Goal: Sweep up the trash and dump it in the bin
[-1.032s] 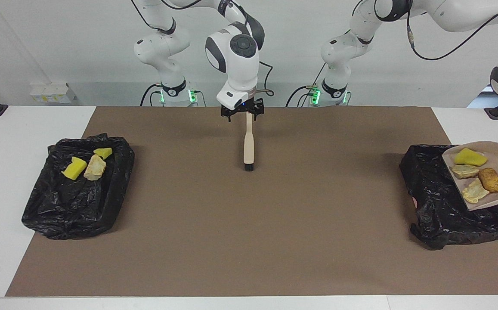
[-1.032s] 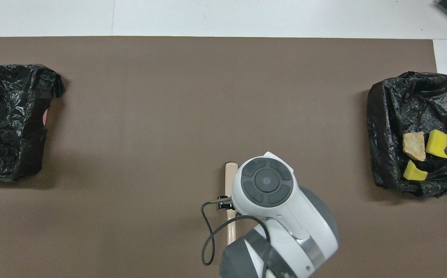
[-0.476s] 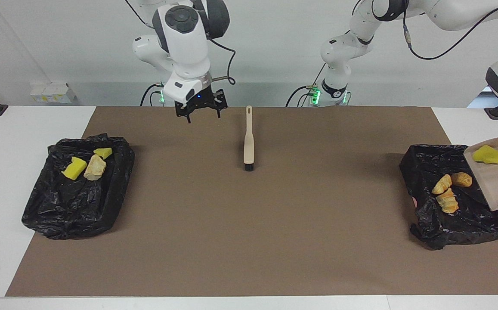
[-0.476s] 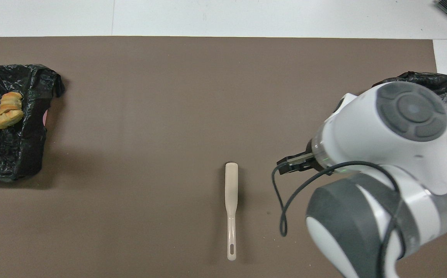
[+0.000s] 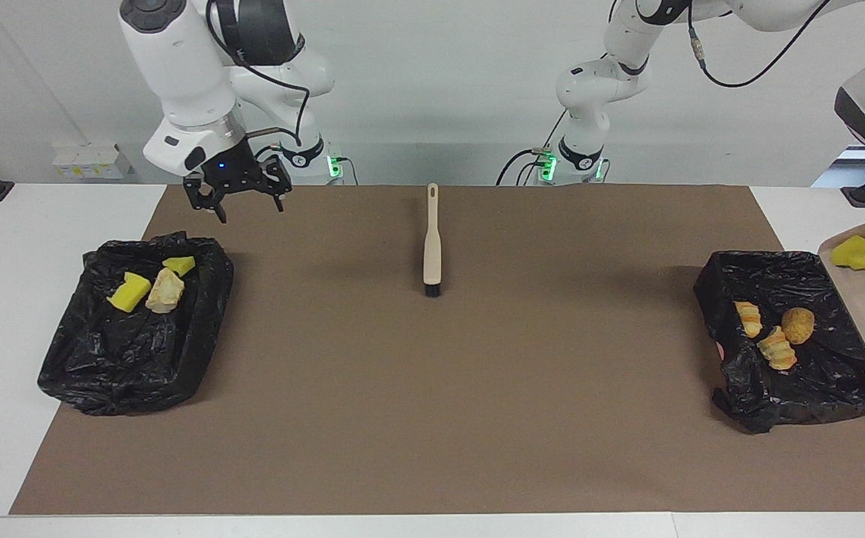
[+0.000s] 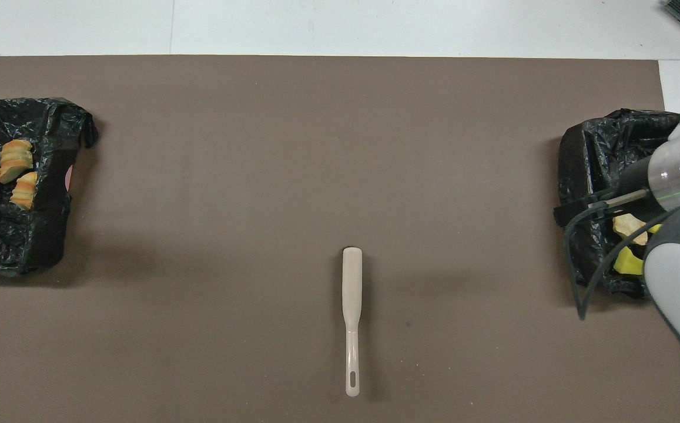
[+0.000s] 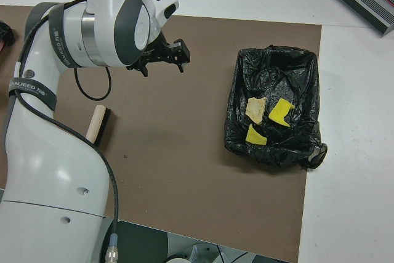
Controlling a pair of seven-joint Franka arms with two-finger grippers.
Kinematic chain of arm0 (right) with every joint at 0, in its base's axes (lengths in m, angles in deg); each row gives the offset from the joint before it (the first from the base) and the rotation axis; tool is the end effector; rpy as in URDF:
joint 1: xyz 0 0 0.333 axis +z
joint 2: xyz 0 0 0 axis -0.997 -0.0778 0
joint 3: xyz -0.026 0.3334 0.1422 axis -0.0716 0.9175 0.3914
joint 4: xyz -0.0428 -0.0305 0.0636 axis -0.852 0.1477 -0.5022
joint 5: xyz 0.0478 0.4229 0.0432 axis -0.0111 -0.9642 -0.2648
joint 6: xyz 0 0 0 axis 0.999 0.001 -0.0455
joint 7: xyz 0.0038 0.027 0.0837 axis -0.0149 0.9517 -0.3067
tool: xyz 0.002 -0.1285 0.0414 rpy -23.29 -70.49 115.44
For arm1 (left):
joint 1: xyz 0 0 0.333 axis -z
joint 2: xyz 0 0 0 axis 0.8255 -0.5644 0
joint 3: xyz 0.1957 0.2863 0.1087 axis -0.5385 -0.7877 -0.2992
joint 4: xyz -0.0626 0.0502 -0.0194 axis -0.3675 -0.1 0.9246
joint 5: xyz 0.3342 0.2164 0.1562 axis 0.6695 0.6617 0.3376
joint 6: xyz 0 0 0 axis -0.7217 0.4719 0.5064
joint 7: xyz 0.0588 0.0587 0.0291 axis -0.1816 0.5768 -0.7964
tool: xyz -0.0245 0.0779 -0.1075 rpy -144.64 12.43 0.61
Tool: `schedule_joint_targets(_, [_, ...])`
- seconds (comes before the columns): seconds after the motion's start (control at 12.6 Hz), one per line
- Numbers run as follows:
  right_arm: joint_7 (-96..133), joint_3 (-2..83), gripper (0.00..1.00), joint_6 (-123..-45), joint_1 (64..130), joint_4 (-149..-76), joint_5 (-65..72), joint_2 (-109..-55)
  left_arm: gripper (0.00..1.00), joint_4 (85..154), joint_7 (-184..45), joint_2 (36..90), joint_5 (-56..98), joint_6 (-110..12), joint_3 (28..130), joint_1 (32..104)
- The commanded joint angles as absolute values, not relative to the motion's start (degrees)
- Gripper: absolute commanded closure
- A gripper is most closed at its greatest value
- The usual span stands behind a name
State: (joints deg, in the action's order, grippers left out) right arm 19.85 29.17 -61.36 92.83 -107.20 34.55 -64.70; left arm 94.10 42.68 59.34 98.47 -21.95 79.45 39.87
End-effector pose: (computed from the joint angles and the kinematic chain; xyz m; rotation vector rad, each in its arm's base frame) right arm 0.5782 0.0325 0.6015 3.1184 0.3435 -0.0347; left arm 0.6814 0.2260 0.6274 -1.5418 1.7721 0.7068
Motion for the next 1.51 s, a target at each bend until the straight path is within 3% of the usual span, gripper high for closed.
schedule_joint_targets(0.0, [28.15,29.38,0.0,-60.44,88.01,-106.46,37.25,-65.11,1.0,95.21,41.73,59.93,89.42,-19.32,78.96,40.88])
schedule_joint_targets(0.32, [30.05,25.09,0.0,-60.97,83.26,-104.63,36.03,-65.38,1.0,96.88,39.63,60.64,75.7,-18.97,78.96,40.17])
schedule_joint_targets(0.64, [14.55,25.95,0.0,-52.99,85.09,-100.33,31.2,-65.29,1.0,98.72,28.32,60.46,66.29,-17.39,78.87,38.16])
schedule_joint_targets(0.79, [10.89,25.87,0.0,-53.06,88.16,-99.87,32.06,-64.77,1.0,99.6,24.07,60.98,62.24,-16.34,78.87,35.62])
schedule_joint_targets(1.43, [10.8,25.78,0.0,-53.41,88.26,-100.13,31.71,-64.24,1.0,93.82,33.28,59.32,53.96,-13.96,78.08,22.61])
